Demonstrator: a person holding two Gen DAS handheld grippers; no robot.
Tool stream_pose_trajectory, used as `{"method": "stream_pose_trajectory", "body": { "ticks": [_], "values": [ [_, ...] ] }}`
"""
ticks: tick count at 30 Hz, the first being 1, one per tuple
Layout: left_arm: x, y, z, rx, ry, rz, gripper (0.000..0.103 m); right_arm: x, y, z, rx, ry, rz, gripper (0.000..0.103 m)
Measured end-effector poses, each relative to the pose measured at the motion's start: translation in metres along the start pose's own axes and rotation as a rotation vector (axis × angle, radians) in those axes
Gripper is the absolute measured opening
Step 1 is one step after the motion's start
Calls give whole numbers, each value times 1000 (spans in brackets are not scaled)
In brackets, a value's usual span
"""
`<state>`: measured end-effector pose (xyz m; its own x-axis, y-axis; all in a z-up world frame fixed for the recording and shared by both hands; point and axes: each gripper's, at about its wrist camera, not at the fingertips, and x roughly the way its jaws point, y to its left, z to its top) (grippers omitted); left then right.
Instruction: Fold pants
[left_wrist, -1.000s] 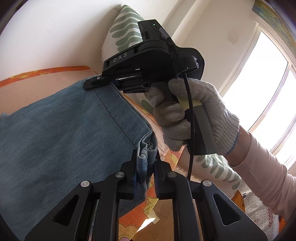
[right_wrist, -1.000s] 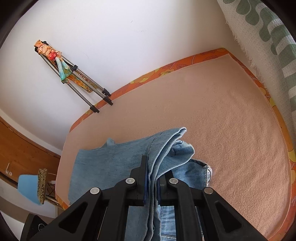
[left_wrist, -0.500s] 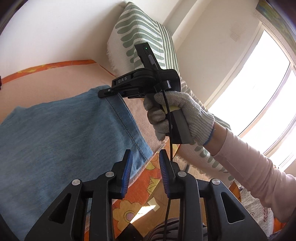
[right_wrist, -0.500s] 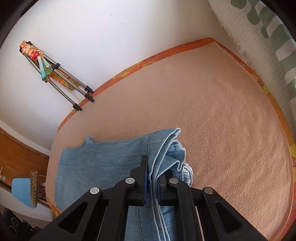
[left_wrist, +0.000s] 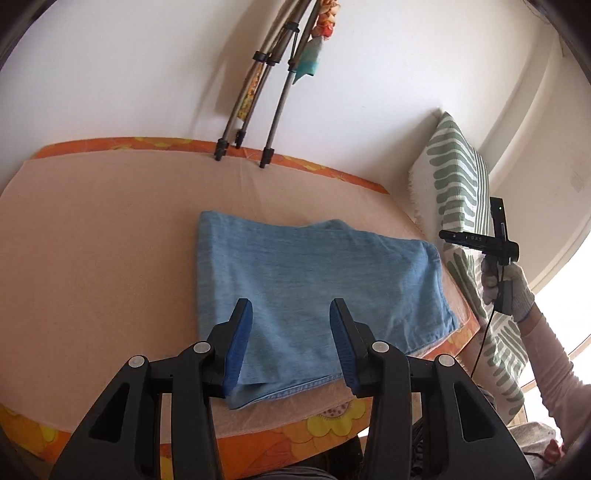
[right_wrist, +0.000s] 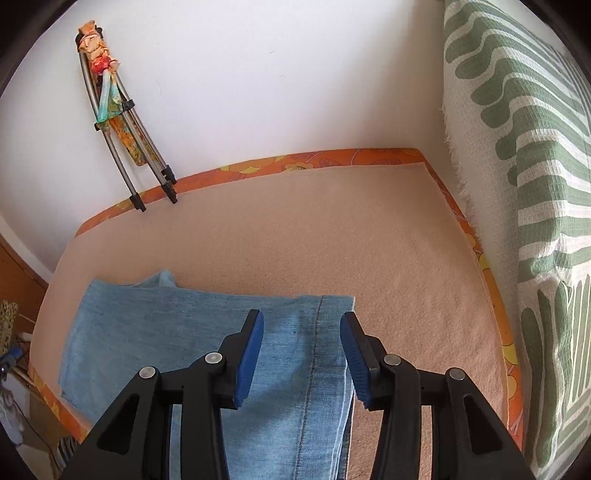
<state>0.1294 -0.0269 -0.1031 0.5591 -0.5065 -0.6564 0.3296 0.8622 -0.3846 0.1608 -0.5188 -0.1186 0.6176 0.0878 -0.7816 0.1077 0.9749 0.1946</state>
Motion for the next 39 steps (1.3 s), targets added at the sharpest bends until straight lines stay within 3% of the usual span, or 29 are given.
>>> {"method": "stream_pose_trajectory", "body": {
  "ticks": [3, 8, 15, 21, 25, 27, 32, 39],
  "values": [
    [-1, 16, -22, -26, 22, -7, 42, 4, 49, 4, -80, 21, 60, 47],
    [6, 5, -56, 83, 99, 11, 42, 17, 135, 2, -213, 58, 173, 47],
    [23, 20, -82, 162, 119, 99, 42, 42, 238, -14, -345, 170, 323, 47],
    [23, 19, -94, 193, 124, 42, 42, 62, 299, -22, -404, 220, 356, 56],
    [26, 20, -96, 146, 125, 7, 52, 81, 320, -12, -360, 266, 381, 57],
    [28, 31, -91, 48, 112, -30, 53, 93, 332, -7, -339, 293, 383, 64],
    [30, 51, -77, -141, 62, -106, 53, 134, 369, 1, -291, 385, 329, 65],
    [44, 56, -64, -214, 76, -129, 54, 182, 414, -7, -354, 473, 163, 64]
  ]
}}
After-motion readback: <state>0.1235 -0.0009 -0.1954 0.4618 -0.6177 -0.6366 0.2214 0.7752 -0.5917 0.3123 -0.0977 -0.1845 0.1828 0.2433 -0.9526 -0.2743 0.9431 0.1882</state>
